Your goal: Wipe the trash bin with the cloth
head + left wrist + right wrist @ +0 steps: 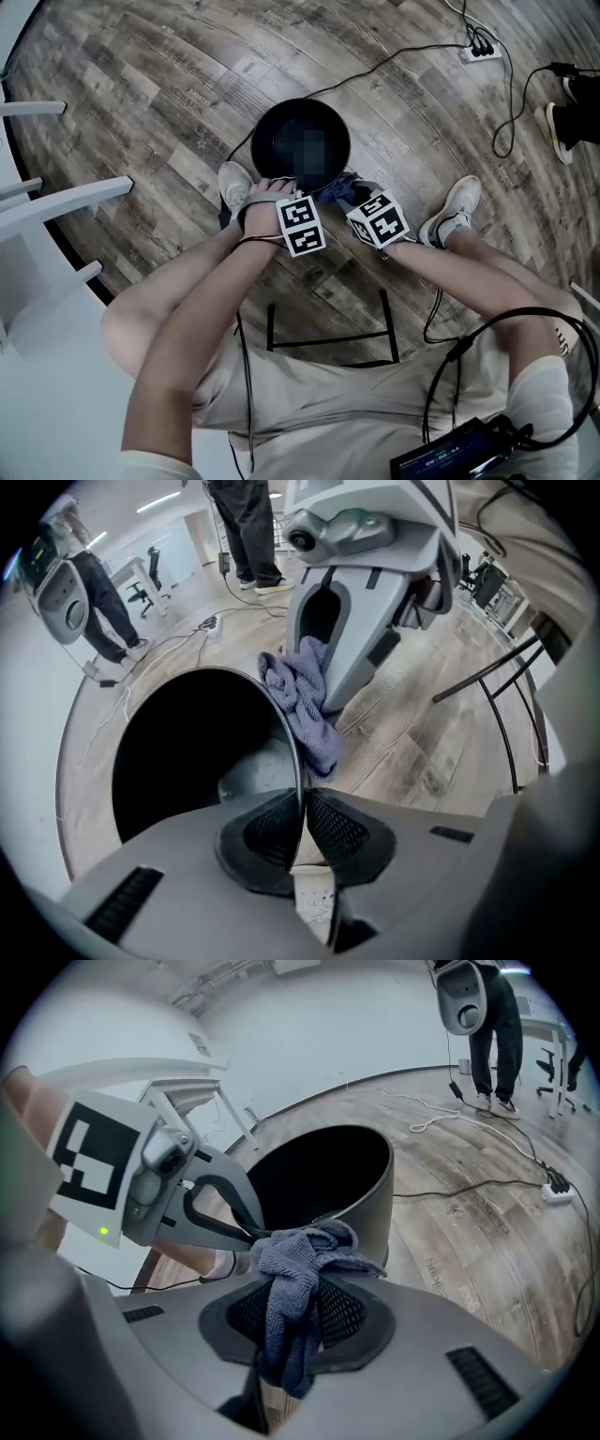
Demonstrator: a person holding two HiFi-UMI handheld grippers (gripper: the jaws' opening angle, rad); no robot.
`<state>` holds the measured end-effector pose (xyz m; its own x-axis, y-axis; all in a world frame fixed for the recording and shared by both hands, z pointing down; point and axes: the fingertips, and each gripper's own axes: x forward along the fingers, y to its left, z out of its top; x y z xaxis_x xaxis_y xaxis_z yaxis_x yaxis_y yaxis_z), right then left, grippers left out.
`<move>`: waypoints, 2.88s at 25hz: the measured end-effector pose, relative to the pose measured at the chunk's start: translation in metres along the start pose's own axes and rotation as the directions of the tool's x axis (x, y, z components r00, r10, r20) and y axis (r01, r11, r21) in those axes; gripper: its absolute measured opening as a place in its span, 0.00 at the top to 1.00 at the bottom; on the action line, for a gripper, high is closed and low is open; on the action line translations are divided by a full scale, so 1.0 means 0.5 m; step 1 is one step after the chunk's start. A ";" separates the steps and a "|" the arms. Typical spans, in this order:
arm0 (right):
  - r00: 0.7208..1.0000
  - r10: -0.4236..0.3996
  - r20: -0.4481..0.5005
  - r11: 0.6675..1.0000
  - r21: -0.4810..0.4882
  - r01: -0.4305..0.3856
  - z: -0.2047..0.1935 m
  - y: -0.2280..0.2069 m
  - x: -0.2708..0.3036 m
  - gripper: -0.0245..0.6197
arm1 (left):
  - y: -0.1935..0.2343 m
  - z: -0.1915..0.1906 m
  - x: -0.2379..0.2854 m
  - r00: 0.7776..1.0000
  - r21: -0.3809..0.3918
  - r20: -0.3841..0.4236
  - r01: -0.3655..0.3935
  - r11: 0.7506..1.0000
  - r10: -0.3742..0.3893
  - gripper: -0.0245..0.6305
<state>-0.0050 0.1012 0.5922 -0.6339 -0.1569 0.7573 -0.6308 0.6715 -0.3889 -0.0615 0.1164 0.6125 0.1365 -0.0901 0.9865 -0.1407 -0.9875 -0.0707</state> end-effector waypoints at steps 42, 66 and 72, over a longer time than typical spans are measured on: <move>0.982 -0.054 -0.179 0.992 -0.124 0.032 -0.113 -0.116 0.061 0.84 | -0.010 0.032 0.022 0.995 -0.182 -0.085 0.027 0.983 -0.043 0.93; 0.996 0.021 -0.092 0.999 0.026 -0.019 -0.014 0.000 0.016 0.84 | -0.026 0.015 -0.002 0.999 -0.077 -0.036 0.018 0.997 -0.021 0.93; 0.991 -0.014 -0.130 0.999 0.030 0.018 -0.063 -0.042 0.106 0.84 | -0.024 0.013 0.006 0.998 -0.088 -0.012 0.066 0.994 -0.068 0.93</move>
<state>-0.0112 0.1013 0.6569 -0.5612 -0.0710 0.8246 -0.6555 0.6465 -0.3904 -0.0533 0.1270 0.6151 0.1335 -0.0215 0.9908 -0.2173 -0.9761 0.0081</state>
